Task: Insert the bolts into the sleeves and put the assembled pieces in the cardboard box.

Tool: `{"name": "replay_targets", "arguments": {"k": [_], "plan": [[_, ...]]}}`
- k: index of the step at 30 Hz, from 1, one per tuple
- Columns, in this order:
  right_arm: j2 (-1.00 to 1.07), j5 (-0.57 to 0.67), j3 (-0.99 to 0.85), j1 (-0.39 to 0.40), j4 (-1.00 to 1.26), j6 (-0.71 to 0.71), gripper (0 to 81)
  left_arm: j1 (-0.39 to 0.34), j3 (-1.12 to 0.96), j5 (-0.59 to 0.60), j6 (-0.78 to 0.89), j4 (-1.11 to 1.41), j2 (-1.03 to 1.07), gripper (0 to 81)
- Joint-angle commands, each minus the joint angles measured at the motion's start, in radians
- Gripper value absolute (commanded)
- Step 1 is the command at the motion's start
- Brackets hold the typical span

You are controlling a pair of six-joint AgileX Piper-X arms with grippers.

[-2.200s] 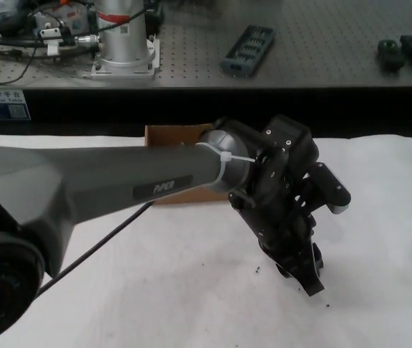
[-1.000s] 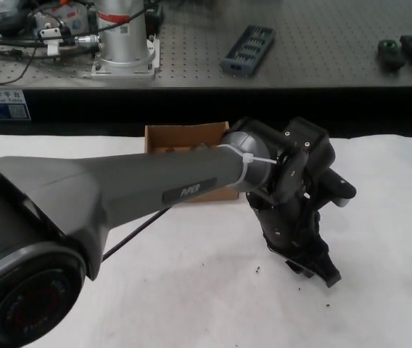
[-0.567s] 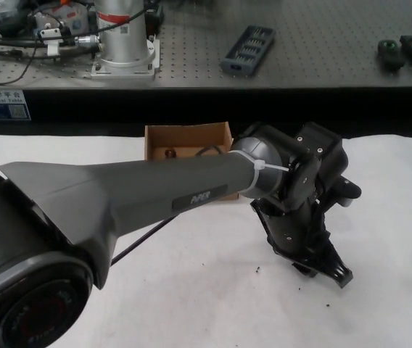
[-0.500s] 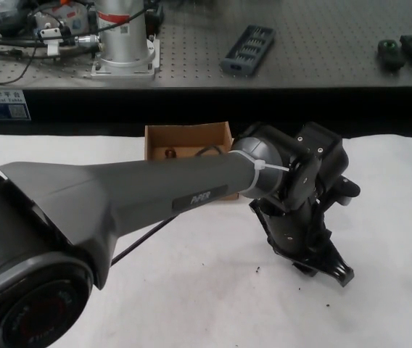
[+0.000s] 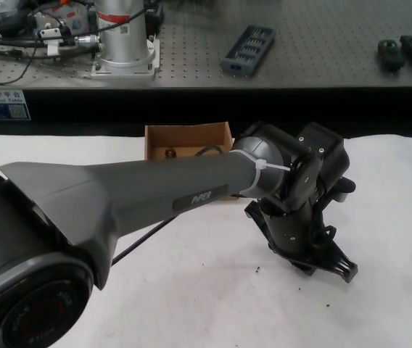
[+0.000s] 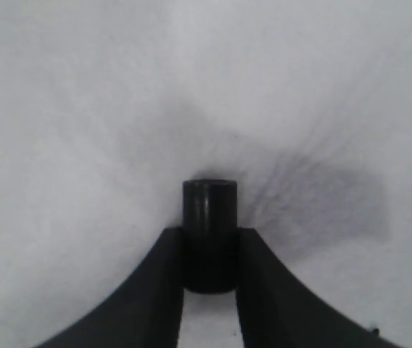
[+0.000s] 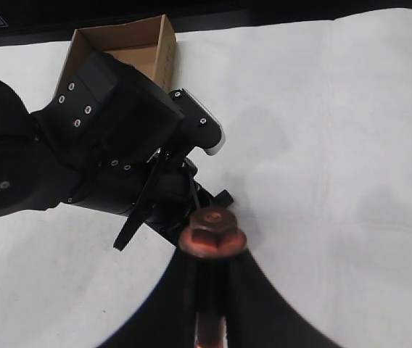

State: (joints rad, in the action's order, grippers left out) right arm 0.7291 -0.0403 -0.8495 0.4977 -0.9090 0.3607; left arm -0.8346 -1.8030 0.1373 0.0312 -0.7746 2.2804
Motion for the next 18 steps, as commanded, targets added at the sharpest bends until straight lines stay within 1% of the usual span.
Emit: {"name": "replay_targets", "arguments": {"k": [1,6,9,13,18], "plan": [[-0.008,0.011,-0.001,-0.007,0.02,-0.003,1.9,-0.01,-0.001,0.033,0.022,-0.035,0.013,12.5],[-0.008,0.005,-0.001,-0.007,0.02,-0.022,1.9,0.0,-0.001,0.077,0.022,0.008,-0.025,12.5],[-0.008,-0.027,-0.001,-0.007,0.023,-0.025,1.9,0.018,-0.001,0.131,0.022,0.058,-0.061,12.5],[-0.008,-0.039,-0.001,-0.007,0.044,-0.028,1.9,0.044,-0.001,0.138,0.013,0.074,-0.141,12.5],[-0.008,-0.031,-0.001,-0.009,0.102,-0.07,1.9,0.086,0.001,0.138,-0.017,0.074,-0.262,12.5]]}}
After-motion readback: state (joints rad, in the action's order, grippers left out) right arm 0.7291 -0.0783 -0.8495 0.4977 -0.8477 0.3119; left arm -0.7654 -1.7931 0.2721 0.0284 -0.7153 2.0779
